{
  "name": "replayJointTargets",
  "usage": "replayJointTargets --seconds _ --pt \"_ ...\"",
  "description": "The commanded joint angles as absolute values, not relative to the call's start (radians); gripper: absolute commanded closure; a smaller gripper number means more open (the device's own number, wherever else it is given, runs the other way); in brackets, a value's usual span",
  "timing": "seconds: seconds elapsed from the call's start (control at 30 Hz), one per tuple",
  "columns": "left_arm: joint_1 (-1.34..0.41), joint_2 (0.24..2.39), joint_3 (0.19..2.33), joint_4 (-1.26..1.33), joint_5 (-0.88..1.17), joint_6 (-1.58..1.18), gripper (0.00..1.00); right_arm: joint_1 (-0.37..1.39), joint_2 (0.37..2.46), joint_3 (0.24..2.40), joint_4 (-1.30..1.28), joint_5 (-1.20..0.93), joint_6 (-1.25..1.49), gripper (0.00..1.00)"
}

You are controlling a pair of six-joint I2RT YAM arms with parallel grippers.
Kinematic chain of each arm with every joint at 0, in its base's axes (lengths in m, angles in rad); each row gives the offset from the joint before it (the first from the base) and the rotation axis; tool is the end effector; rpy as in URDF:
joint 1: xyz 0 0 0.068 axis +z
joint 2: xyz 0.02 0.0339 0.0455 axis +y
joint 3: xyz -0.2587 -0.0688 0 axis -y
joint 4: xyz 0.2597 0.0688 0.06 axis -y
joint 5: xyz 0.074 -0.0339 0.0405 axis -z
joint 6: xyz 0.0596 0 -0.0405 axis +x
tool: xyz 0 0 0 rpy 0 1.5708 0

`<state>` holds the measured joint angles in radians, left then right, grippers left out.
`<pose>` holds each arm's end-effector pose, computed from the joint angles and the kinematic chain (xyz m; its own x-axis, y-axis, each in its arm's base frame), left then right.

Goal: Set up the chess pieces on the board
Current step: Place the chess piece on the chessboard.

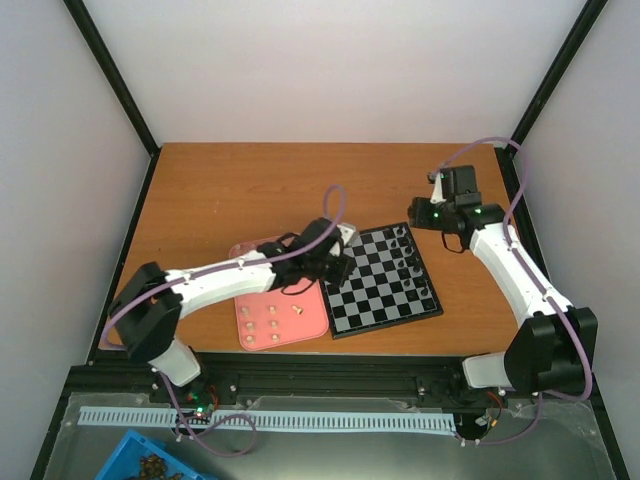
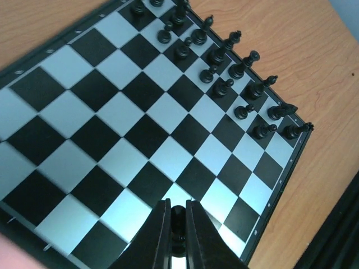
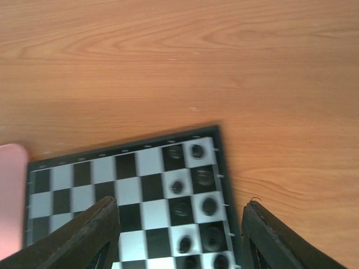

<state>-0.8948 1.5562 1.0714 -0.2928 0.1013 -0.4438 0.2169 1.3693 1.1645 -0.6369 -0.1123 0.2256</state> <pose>0.2261 -0.2916 0.2107 -0.7490 0.2511 -0.6131 0.5531 0.7464 -0.3700 0.3144 0.0761 0.2735 -0.7740 0.0571 -0.6306 -0.1166 0.9661 0.2305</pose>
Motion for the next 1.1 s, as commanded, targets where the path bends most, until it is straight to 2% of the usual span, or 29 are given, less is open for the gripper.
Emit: replayJointTargets --seconds 0.0,0.27,0.7,1.07 --pt "-0.978 1.634 1.132 -0.117 0.024 -0.419 0.99 0.151 1.314 1.095 -0.585 -0.018 0.234 0.4" --pt "-1.141 1.76 1.162 0.014 0.025 -0.406 0.99 0.107 1.261 1.034 -0.559 0.016 0.245 0.4" --pt "-1.242 1.917 1.22 0.147 0.015 -0.407 0.99 0.104 1.212 1.012 -0.559 0.075 0.236 0.4" --pt "-1.279 2.019 1.19 0.318 -0.096 -0.42 0.99 0.104 1.193 0.999 -0.558 0.09 0.235 0.39"
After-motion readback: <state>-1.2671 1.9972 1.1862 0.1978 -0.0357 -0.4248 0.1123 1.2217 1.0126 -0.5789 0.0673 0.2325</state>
